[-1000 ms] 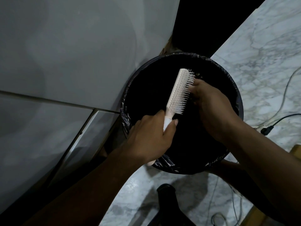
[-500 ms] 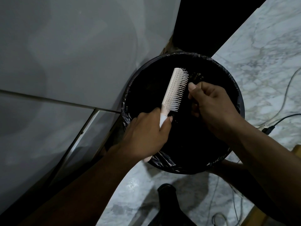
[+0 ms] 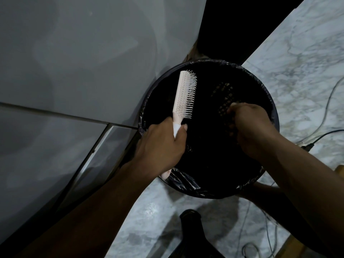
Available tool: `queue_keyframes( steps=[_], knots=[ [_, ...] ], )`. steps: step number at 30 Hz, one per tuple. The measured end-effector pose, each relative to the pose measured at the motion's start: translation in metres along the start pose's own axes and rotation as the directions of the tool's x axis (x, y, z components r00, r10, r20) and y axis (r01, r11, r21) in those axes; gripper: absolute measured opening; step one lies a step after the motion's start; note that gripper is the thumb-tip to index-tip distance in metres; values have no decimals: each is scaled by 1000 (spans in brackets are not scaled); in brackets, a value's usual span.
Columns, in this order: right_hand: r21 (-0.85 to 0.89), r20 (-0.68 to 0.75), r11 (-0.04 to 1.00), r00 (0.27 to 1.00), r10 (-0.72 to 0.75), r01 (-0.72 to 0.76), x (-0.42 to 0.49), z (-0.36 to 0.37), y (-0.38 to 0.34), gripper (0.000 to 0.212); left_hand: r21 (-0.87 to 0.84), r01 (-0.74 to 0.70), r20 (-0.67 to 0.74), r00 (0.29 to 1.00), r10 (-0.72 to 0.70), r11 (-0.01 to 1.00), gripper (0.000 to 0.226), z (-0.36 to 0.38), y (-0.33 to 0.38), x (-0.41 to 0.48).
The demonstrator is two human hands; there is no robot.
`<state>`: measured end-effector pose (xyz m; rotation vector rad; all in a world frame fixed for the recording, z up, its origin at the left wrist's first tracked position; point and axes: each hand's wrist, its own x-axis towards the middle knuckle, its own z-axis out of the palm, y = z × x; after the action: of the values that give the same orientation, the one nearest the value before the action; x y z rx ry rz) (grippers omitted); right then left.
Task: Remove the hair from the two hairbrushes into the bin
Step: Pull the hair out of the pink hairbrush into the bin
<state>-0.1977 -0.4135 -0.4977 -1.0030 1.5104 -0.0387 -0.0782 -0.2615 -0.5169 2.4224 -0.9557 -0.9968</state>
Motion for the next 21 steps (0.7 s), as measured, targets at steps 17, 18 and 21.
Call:
queue_keyframes(
  steps=[17, 18, 21],
  knots=[
    [184, 102, 961, 968, -228, 207, -2, 5, 0, 26, 142, -189, 152, 974, 168, 972, 31, -3, 17, -16],
    [208, 158, 962, 965, -209, 174, -2, 6, 1, 29, 147, -195, 158, 973, 171, 970, 31, -3, 17, -17],
    [191, 220, 962, 946, -237, 197, -2, 6, 4, 40, 152, -197, 156, 973, 173, 969, 32, -4, 17, -16]
  ],
)
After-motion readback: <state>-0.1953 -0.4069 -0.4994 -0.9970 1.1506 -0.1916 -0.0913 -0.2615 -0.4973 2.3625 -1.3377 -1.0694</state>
